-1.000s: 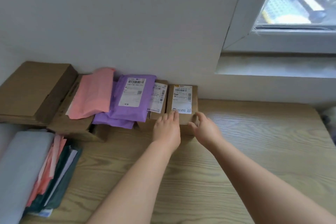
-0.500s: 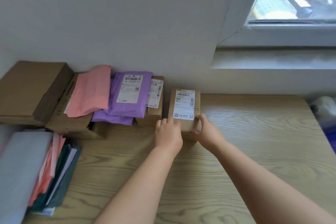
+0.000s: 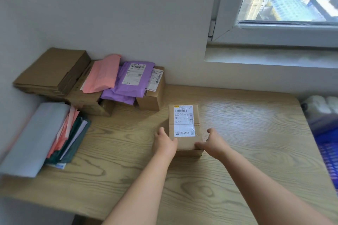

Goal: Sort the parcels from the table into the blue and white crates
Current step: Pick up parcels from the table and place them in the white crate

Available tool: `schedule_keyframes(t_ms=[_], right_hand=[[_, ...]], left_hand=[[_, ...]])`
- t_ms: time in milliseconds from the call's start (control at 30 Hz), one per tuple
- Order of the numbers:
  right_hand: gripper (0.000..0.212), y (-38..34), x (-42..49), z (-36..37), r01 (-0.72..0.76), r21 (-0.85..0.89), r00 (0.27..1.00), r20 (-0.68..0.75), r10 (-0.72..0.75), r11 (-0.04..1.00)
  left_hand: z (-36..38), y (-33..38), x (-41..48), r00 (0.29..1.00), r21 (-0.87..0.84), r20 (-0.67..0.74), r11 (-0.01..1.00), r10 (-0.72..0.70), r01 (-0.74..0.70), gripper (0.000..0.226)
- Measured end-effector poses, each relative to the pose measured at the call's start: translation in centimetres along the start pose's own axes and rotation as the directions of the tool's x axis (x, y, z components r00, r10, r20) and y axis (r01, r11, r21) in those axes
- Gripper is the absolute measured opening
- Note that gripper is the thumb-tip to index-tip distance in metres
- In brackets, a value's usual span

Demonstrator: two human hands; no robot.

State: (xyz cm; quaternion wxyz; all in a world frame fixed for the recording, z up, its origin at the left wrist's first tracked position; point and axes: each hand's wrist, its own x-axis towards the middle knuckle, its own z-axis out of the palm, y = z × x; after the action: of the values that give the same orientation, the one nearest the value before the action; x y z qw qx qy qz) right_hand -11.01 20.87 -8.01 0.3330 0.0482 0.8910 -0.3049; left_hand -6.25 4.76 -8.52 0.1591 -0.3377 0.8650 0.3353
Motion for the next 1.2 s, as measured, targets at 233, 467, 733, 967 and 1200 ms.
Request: schedule_keyframes(t_ms=[233, 467, 733, 967, 1200], right_hand=[[0.022, 0.8, -1.7, 1.1, 0.003, 0.247, 0.995, 0.095, -0.027, 0.969], [0.066, -0.6, -3.9, -0.8, 0.008, 0.441, 0.997, 0.069, -0.043, 0.897], [0.062, -5.7, -7.7, -3.0, 0.170, 0.583, 0.963, 0.074, -0.261, 0.795], [0.060, -8.3, -10.5, -1.6, 0.252, 0.759, 0.948, -0.069, -0.310, 0.600], [0.071, -8.8, -12.4, -0.9, 0.255, 0.828, 0.911, -0.033, -0.410, 0.500]], left_hand=[[0.6, -2.0, -2.5, 0.975, -0.379, 0.209, 0.912, -0.080, 0.156, 0.052], [-2.0, -1.5, -3.7, 0.952, -0.780, 0.301, 0.560, -0.057, 0.280, 0.041], [-8.9, -1.5, -4.5, 0.987, -0.883, 0.132, 0.464, 0.090, 0.076, 0.040], [-14.0, -1.3, -4.6, 0.966, -0.923, 0.034, 0.378, 0.258, -0.068, 0.079], [-15.4, -2.9, -4.9, 0.887, -0.930, 0.105, 0.360, 0.450, -0.073, 0.073]])
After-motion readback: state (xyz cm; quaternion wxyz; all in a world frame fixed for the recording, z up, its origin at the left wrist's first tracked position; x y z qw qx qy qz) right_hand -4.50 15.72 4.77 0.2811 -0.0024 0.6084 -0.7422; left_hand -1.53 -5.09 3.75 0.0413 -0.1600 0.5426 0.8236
